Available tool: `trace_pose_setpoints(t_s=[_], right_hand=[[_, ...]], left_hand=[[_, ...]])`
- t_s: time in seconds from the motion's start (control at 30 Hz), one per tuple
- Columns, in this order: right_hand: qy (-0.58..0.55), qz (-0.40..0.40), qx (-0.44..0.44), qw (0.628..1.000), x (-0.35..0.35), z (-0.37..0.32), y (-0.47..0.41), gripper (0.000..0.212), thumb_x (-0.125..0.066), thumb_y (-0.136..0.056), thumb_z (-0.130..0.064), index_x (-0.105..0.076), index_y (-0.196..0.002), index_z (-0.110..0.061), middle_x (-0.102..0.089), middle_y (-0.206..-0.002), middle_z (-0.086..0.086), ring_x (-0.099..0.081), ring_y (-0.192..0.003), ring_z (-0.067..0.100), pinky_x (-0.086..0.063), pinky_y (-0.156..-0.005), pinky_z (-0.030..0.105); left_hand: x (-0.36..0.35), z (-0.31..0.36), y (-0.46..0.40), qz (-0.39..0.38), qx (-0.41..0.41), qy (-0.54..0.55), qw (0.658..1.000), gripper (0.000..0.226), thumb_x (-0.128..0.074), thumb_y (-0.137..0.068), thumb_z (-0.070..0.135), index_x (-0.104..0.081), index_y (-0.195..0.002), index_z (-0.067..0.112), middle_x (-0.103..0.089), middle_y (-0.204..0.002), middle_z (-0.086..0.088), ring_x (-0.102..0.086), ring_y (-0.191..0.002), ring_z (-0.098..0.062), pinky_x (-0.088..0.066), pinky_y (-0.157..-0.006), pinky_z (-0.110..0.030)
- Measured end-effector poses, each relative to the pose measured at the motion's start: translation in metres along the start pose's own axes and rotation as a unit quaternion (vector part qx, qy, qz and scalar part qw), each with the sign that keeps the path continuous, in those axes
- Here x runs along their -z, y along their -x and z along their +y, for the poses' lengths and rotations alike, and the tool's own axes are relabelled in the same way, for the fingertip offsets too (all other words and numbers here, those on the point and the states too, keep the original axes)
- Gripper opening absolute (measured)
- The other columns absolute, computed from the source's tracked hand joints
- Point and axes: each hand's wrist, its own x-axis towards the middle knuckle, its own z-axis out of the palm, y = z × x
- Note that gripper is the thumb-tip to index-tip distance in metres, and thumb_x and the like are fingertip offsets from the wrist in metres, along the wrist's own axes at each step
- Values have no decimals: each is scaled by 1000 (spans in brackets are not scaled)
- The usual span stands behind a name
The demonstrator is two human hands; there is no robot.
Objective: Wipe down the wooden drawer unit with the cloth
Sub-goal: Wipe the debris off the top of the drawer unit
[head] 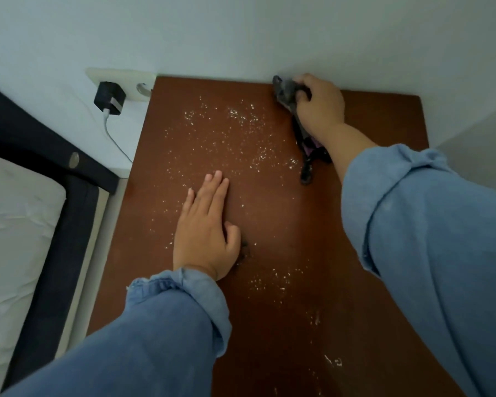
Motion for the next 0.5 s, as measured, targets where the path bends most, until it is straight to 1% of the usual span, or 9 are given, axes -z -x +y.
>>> trace_pose_setpoints(t_s=[0.1, 0.17, 0.3, 0.4, 0.5], right_hand=[[31, -40, 44, 998, 4, 4, 42, 42, -51, -85, -24, -56, -126, -27, -60, -123, 6, -52, -117, 23, -39, -94, 27], [41, -60, 59, 996, 7, 3, 76, 46, -54, -84, -25, -54, -130, -27, -58, -125, 6, -51, -118, 22, -38, -95, 26], [34, -72, 72, 994, 8, -4, 139, 50, -57, -79, -25, -54, -129, -27, -58, -126, 1, -50, -120, 18, -37, -97, 23], [20, -80, 61, 995, 9, -10, 186, 51, -56, -78, -21, -54, -128, -31, -57, -127, -5, -48, -120, 10, -34, -99, 19], [1, -65, 73, 995, 11, -15, 228, 48, -55, -78, -14, -58, -123, -31, -59, -124, -10, -48, -118, 7, -34, -99, 17]], left_hand=[[-1, 0, 0, 6, -4, -2, 1000, 69, -29, -81, 32, -31, -147, 13, -25, -157, -1, -15, -146, -14, -6, -120, -35], [-1, 0, 0, 11, -7, -4, 1000, 69, -28, -81, 32, -32, -147, 12, -26, -156, -2, -16, -146, -15, -6, -120, -35], [-3, -3, -1, 19, -7, -13, 1000, 70, -27, -80, 31, -33, -146, 11, -28, -156, -3, -18, -146, -16, -6, -120, -35], [-3, -2, -1, 21, -11, -8, 1000, 68, -30, -81, 28, -33, -146, 11, -28, -156, -4, -18, -146, -17, -6, -120, -35], [-4, -1, 1, 24, -17, -7, 1000, 68, -33, -81, 26, -33, -147, 11, -27, -157, -4, -16, -146, -17, -4, -120, -34]])
